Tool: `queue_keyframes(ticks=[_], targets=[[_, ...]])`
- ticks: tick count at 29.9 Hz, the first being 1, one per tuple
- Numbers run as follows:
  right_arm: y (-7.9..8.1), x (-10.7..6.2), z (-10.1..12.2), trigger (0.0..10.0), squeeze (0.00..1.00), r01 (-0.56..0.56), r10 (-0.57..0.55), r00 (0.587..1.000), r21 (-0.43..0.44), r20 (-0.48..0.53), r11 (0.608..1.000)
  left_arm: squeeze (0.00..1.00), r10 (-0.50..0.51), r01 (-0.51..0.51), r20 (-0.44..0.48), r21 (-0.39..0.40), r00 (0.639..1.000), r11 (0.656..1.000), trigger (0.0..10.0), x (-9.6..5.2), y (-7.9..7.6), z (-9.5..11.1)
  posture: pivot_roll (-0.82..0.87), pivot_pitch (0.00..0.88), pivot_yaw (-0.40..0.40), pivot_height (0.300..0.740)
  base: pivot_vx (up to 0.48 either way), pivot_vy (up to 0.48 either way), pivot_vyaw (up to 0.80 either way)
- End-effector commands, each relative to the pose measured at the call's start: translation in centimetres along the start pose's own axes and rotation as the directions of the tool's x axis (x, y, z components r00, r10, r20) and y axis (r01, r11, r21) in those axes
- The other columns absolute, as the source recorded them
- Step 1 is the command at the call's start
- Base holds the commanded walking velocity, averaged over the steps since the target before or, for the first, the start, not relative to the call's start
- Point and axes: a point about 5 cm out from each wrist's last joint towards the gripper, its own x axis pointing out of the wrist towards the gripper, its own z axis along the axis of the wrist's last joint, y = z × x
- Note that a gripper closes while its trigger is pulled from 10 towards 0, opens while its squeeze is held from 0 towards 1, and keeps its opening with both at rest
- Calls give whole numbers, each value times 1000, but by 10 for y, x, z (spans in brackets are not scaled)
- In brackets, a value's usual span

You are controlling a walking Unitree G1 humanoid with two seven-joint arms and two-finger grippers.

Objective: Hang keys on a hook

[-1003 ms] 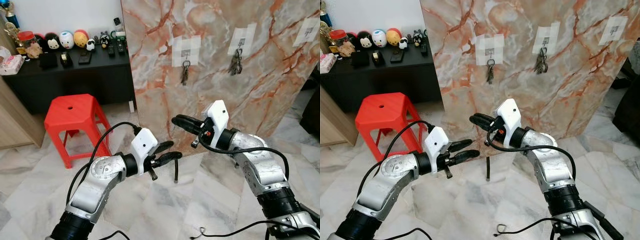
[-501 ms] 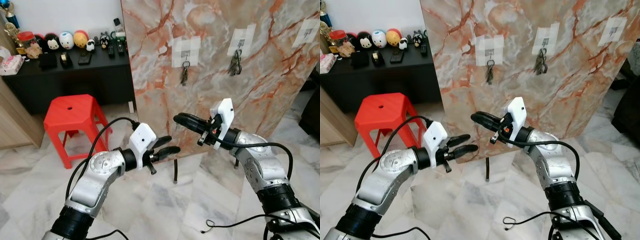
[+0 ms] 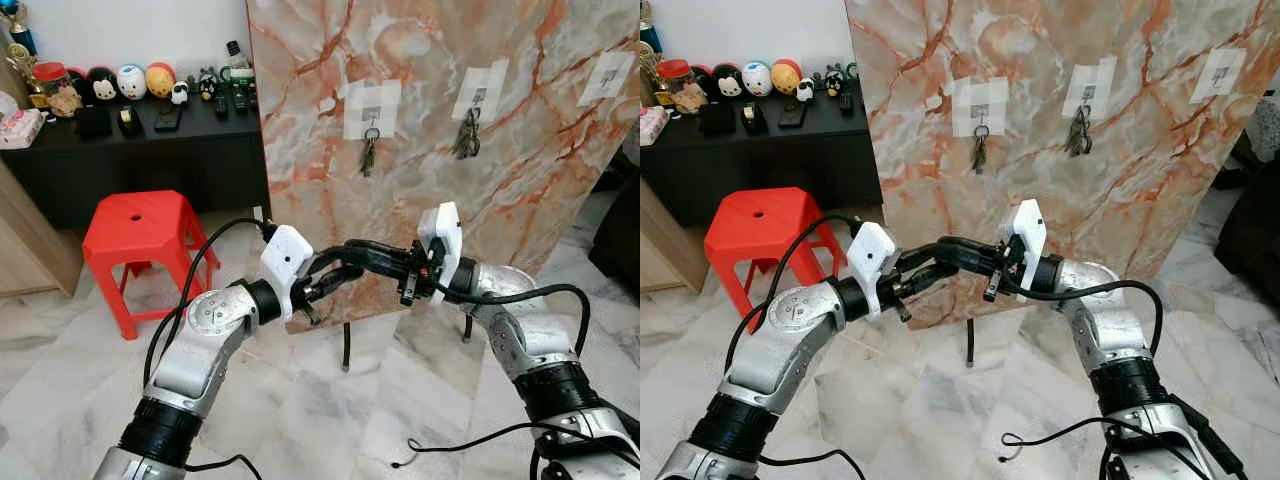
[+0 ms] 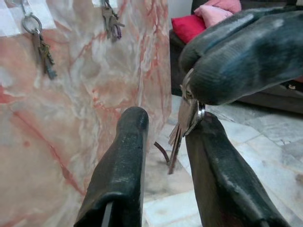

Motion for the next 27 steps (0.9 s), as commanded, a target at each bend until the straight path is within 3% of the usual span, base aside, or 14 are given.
queue_keyframes(ticks=[1, 8, 9, 10, 11, 14, 15, 16, 17, 23, 25, 26, 27], targets=[[-1, -2, 2, 10000, 0, -10, 10, 1000, -9, 8, 1000, 0, 10, -10, 14, 21, 1000, 1000, 10000, 2, 4, 5, -72, 0, -81, 740, 0, 0, 0], [-2, -3, 1, 10000, 0, -16, 16, 1000, -14, 0, 1000, 0, 4, -5, 20, 13, 1000, 1000, 10000, 2, 2, 4, -72, 0, -84, 740, 0, 0, 0], [-2, -2, 1, 10000, 0, -14, 14, 1000, -15, -2, 1000, 0, 2, -2, 21, 11, 1000, 1000, 8941, 1, 2, 4, -72, 0, -84, 740, 0, 0, 0], [-3, -2, 1, 10000, 0, -9, 9, 1000, -19, -3, 1000, 0, 0, 0, 20, 10, 1000, 1000, 5804, 1, 2, 4, -72, 0, -84, 740, 0, 0, 0], [-3, -2, 2, 10000, 0, -6, 6, 1000, -20, -2, 1000, 0, -3, 3, 19, 9, 1000, 1000, 4549, 1, 2, 3, -72, 0, -85, 740, 0, 0, 0], [-4, -3, 2, 10000, 0, 0, 0, 1000, -22, 1, 1000, 0, -15, 15, 13, 8, 1000, 1000, 4471, 0, 1, 2, -71, 0, -84, 740, 0, 0, 0], [-7, -3, 4, 10000, 0, 23, -23, 1000, -27, 4, 999, 0, -34, 34, 0, 6, 999, 999, 6588, -1, -1, 1, -71, 0, -83, 740, 0, 0, 0], [-7, -3, 4, 10000, 0, 23, -23, 1000, -27, 4, 999, 0, -34, 34, 0, 6, 999, 999, 6588, -1, -1, 1, -71, 0, -83, 740, 0, 0, 0], [-9, -3, 5, 10000, 0, 40, -40, 999, -28, 8, 999, 0, -43, 43, -9, 5, 999, 999, 10000, -2, -2, -2, -71, 0, -82, 740, 0, 0, 0], [-11, -3, 6, 10000, 0, 49, -48, 999, -30, 17, 998, 0, -40, 40, -3, -10, 999, 999, 10000, -2, -1, -3, -71, 0, -81, 740, 0, 0, 0], [-11, -3, 6, 10000, 0, 55, -55, 998, -30, 19, 998, 0, -41, 41, -2, -15, 999, 999, 9569, -2, -1, -3, -71, 0, -80, 740, 0, 0, 0], [-12, -3, 5, 10000, 0, 58, -58, 998, -29, 19, 998, 0, -40, 40, -1, -17, 999, 999, 8627, -2, -1, -3, -72, 0, -80, 740, 0, 0, 0], [-12, -3, 5, 10000, 0, 60, -59, 998, -29, 19, 998, 0, -40, 40, 1, -19, 999, 999, 6588, -2, -1, -3, -71, 0, -80, 740, 0, 0, 0]])
